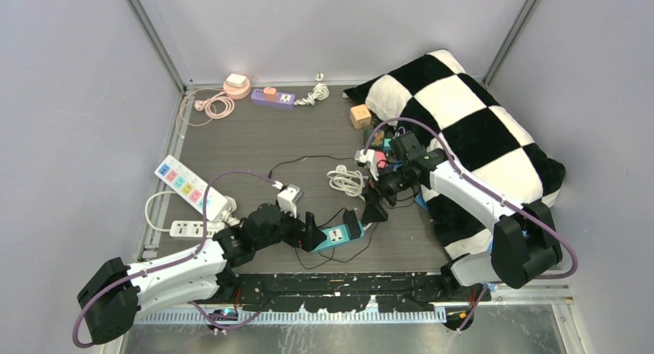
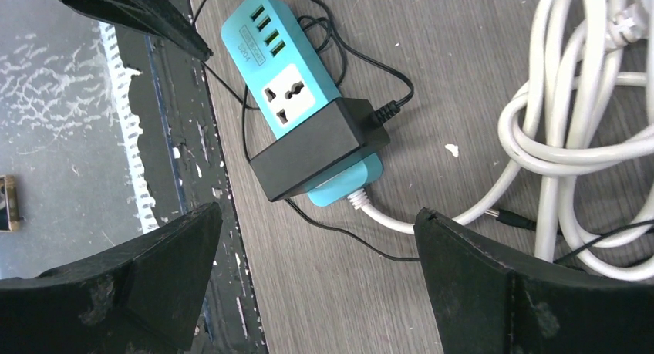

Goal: Pull the plug off the socket
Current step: Remove the plug from the socket.

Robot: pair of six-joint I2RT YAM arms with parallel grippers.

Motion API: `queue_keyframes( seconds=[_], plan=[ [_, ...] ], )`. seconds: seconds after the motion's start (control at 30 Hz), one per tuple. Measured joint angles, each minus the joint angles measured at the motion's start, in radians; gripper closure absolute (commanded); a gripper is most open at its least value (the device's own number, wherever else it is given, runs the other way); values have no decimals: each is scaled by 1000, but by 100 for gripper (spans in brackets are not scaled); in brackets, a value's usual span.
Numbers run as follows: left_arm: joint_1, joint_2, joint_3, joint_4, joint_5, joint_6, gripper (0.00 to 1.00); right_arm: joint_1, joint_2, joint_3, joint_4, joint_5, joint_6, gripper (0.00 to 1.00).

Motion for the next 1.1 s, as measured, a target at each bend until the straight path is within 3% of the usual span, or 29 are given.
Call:
queue_keyframes(
  seconds=[0.33,0.73,1.1],
  plan=[
    [0,14,0,1,21,-23,23,59,36,6,-13,37,-8,0],
    [0,58,18,-36,51,-48,25,79,47,18,-33,45,-18,0],
    [0,-205,92,-349,-76,-86,32,84,58,24,-48,50,-37,0]
  ],
)
